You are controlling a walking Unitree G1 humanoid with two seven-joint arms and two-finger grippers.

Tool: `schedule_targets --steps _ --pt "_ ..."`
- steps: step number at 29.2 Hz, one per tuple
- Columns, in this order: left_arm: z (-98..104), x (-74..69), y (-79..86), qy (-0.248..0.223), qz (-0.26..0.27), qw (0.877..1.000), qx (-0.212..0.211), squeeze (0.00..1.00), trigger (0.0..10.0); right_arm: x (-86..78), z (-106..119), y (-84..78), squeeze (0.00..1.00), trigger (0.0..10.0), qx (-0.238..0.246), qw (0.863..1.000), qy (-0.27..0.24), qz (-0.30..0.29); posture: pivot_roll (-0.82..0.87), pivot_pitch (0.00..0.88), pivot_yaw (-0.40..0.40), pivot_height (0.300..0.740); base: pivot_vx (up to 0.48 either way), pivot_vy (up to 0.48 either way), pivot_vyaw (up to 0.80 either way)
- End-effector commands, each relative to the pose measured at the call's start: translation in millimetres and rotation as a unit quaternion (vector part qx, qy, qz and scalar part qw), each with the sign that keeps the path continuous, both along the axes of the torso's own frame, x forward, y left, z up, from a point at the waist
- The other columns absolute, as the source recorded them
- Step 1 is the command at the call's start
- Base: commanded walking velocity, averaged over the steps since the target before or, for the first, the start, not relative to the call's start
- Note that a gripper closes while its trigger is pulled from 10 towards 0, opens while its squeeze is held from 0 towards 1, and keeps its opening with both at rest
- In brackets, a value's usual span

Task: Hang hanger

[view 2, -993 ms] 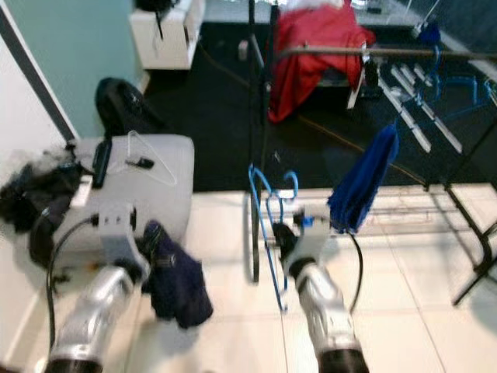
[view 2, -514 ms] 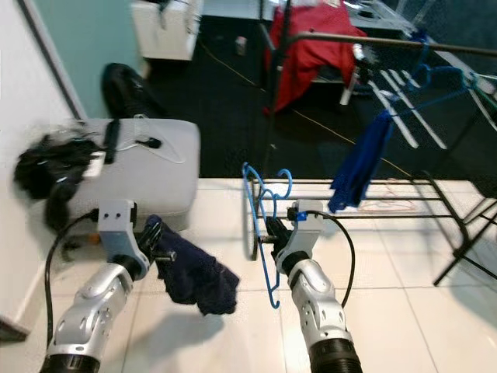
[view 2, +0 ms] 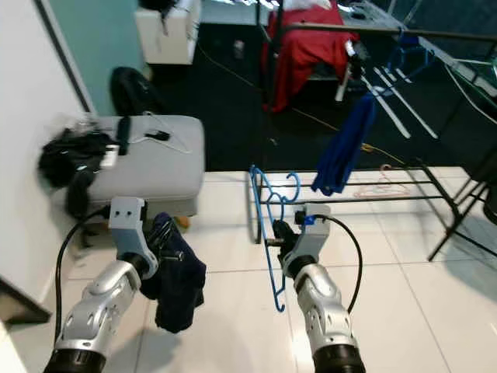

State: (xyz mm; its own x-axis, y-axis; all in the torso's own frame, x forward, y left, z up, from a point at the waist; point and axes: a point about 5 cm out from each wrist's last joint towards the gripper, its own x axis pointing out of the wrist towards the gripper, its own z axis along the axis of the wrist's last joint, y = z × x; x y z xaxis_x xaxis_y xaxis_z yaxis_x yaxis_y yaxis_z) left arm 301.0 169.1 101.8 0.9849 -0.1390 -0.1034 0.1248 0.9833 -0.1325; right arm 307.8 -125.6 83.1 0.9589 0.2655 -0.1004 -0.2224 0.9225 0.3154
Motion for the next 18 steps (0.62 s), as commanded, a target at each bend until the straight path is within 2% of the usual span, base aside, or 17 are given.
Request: schedule_targets --steps 1,12,18 --pt "0.0 0.1 -1.8 0.000 -0.007 1.000 0.007 0.00 10.0 -2.5 -1.8 -3.0 0.00 10.0 -0.001 1.000 0.000 -0.003 0.00 0.043 -0.033 0.740 -0.274 0.000 0.00" --pt "-0.5 -1.4 -1.8 0.000 -0.015 1.000 0.011 0.00 10.0 -6.1 -7.4 0.2 0.00 10.0 0.000 1.000 0.008 0.002 0.00 0.035 -0.027 0.740 -0.267 0.000 0.00" --pt "-1.5 -1.8 -4.2 0.001 -0.018 1.000 0.017 0.00 10.0 -7.6 -8.6 0.1 0.00 10.0 0.002 1.000 0.011 0.000 0.00 0.038 -0.027 0.740 0.000 0.000 0.00"
